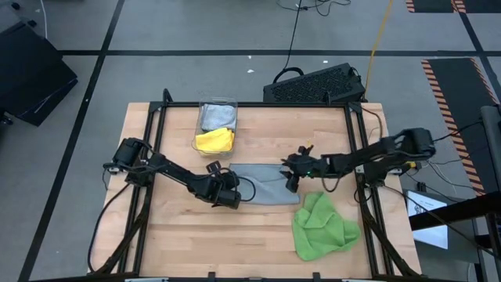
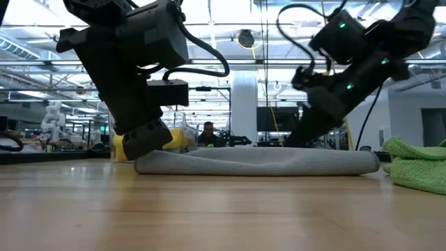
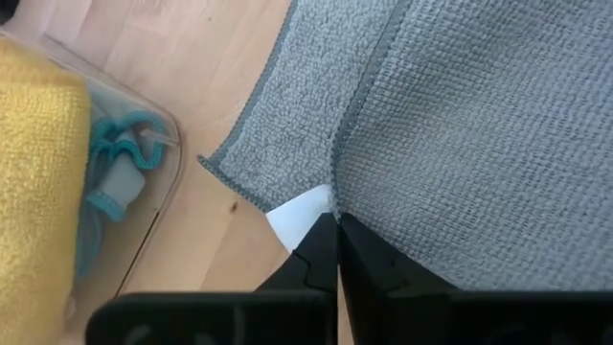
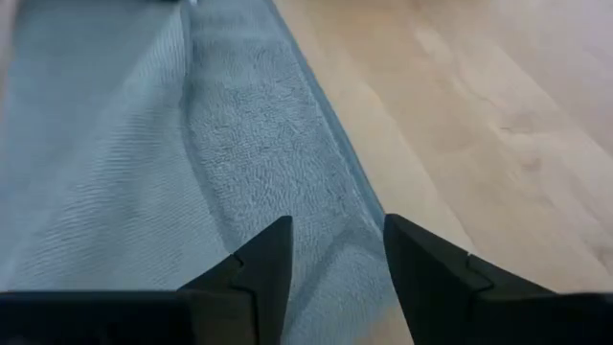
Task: Fold microfiber towels
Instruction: Fold the gray towel on the table
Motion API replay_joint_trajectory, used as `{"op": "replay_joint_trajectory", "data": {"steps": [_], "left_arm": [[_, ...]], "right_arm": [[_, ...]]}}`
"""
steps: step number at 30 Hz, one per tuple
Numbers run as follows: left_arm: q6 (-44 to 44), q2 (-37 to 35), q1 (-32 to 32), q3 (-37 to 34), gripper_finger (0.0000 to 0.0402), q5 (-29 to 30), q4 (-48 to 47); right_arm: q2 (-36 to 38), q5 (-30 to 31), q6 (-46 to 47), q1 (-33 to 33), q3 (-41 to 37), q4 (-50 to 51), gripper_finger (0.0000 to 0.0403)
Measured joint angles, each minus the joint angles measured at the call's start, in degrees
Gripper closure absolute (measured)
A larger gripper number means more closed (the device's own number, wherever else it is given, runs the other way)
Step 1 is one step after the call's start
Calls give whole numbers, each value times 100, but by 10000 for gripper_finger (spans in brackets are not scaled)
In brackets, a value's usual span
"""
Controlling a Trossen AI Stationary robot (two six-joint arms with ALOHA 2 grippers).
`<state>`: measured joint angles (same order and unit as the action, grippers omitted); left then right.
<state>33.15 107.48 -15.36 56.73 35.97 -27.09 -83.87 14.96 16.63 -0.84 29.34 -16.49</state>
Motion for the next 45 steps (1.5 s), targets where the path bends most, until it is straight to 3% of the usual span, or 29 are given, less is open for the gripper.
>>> {"op": "replay_joint_trajectory", "data": {"steps": [6, 10, 13, 17, 28, 30, 34, 36, 45], "left_arm": [[-28, 0, 2, 0, 394, 2, 42], [-31, 0, 2, 0, 398, 4, 42], [-31, 0, 2, 0, 394, 4, 33], [-52, 0, 2, 0, 398, 2, 26], [-160, 2, 2, 0, 396, 9, 44], [-186, -5, 2, 0, 394, 17, 42], [-179, -11, 2, 0, 398, 31, 49], [-173, -13, 2, 0, 396, 33, 64], [-344, -17, 33, 0, 394, 65, 348]], "right_arm": [[-692, 167, -598, -17, 143, -324, 236], [-832, 683, -661, -13, 141, -176, 234], [-810, 1072, -727, -11, 140, -129, 235], [-750, 1106, -814, 53, 136, 9, 235], [48, 1948, -685, 87, 127, 1696, 236], [387, 1627, -483, 74, 128, 1869, 236], [1041, -288, 194, 89, -78, 1925, 236], [1297, -872, 477, 67, -232, 1878, 236], [1459, -1224, -158, 159, -1290, 235, 236]]}}
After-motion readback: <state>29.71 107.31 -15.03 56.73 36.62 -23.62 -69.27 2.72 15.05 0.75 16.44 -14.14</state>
